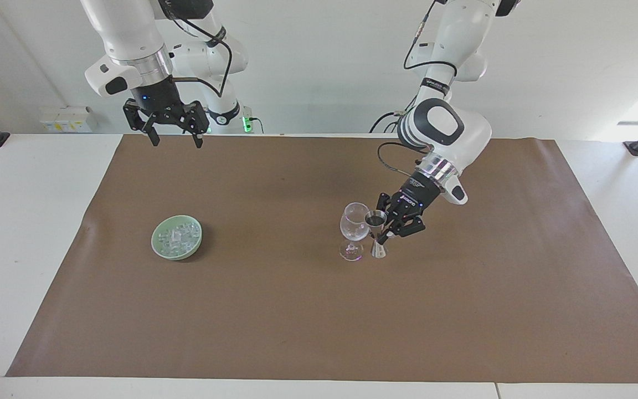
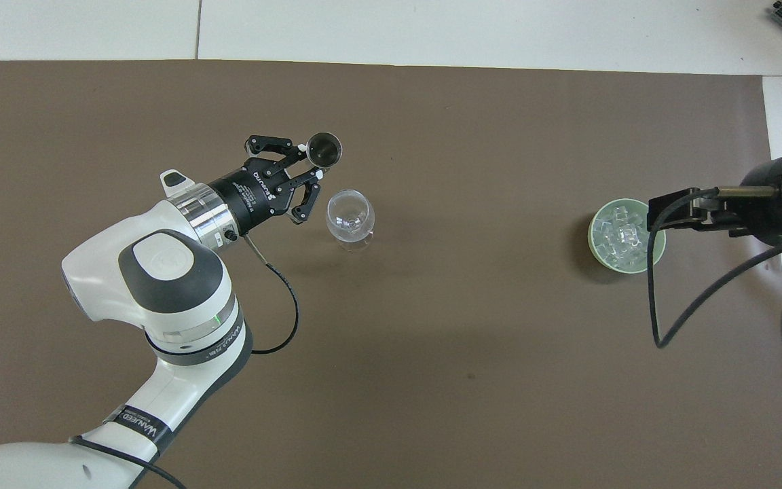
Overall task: Pour wine and add ice with both arms
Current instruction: 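Position the jigger just above the clear wine glass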
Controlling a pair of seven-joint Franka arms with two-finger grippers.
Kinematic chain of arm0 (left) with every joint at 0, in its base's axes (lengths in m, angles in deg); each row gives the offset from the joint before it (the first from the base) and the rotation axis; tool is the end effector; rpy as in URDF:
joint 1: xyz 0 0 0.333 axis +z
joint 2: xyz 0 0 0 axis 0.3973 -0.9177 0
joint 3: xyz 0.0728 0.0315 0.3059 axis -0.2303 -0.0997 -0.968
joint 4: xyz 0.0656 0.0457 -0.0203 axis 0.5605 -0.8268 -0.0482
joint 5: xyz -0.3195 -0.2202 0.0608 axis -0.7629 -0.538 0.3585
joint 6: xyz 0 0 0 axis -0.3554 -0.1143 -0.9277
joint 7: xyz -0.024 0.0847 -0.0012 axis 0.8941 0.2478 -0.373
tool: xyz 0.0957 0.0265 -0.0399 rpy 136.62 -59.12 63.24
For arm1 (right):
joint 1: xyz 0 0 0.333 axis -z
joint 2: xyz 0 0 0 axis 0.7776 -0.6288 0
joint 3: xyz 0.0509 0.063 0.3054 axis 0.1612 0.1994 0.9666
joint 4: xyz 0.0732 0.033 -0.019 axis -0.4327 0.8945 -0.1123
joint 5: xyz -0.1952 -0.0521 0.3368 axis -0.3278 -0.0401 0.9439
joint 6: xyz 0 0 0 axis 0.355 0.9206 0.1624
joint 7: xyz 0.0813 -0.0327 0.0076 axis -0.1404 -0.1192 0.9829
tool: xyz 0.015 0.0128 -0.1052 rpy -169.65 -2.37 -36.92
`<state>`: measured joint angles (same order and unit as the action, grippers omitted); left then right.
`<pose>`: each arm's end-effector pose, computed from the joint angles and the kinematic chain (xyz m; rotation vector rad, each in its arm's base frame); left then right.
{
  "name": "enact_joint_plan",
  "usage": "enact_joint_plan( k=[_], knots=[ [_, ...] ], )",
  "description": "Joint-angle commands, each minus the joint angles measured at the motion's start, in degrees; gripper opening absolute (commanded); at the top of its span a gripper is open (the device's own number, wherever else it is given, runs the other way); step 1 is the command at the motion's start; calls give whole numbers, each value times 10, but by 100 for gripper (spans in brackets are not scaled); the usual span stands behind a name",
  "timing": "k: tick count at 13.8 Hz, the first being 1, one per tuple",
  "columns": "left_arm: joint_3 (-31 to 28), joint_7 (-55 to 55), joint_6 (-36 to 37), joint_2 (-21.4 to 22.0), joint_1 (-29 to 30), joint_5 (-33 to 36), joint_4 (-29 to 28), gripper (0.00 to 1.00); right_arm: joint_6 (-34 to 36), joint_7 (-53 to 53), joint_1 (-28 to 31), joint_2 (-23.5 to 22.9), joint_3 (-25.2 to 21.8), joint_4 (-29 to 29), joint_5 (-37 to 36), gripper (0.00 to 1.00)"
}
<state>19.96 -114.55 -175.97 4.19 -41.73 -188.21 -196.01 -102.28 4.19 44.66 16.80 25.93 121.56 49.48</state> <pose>0.5631 -0.2406 0.4093 1.1777 1.6578 -0.3735 0.5416 0.0604 0.6442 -3.1294 0.1281 -0.0643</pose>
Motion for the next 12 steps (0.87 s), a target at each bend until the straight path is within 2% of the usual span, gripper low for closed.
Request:
enact_joint_plan(
  k=[1,7,12],
  knots=[
    [-6,26,6,6,-8,-14,1,0,-2,13,7,10,0,12,13,100],
    [-9,86,56,20,3,-14,-18,0,-2,13,7,10,0,12,13,100],
    [-9,108,64,20,9,-12,-18,0,-2,13,7,10,0,12,13,100]
  ],
)
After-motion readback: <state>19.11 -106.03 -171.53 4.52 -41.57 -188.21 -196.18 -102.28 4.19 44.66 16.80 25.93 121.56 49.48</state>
